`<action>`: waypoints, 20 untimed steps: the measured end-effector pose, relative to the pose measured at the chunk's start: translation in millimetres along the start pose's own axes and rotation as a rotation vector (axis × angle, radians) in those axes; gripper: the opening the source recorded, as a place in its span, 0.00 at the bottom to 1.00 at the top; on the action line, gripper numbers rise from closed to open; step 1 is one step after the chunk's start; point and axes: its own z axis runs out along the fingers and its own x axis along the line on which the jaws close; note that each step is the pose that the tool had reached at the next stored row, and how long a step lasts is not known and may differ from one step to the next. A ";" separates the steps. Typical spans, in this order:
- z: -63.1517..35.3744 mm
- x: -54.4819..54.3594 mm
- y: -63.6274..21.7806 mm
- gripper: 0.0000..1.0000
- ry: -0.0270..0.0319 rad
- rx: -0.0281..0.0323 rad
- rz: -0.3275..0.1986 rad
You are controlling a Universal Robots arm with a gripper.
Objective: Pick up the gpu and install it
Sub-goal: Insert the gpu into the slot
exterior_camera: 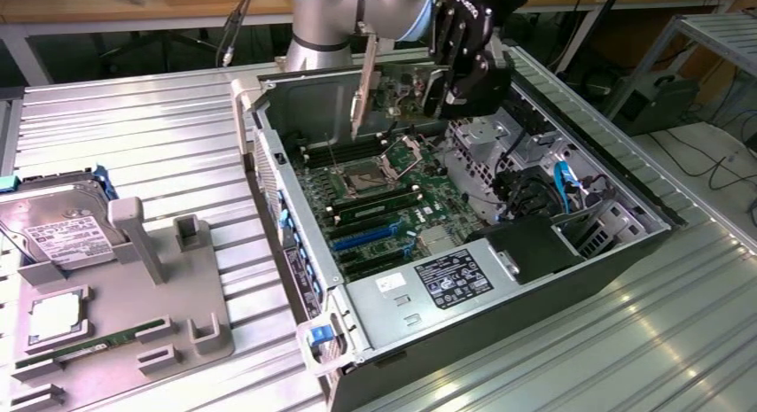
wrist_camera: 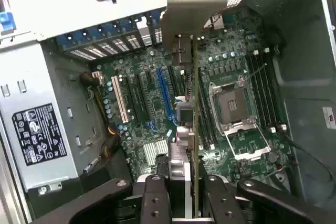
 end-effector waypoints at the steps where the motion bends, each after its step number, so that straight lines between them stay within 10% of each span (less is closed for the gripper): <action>1: 1.8 0.0 0.0 0.29 -0.0016 0.0160 -0.070; 2: 7.2 0.0 -0.2 0.29 -0.0036 0.0207 -0.073; 3: 10.1 0.0 -0.2 0.29 -0.0211 0.0190 -0.117; 5: 18.7 1.9 8.7 0.29 -0.0314 0.0786 -0.127; 20: 33.5 2.6 11.5 0.29 -0.0279 0.0821 -0.128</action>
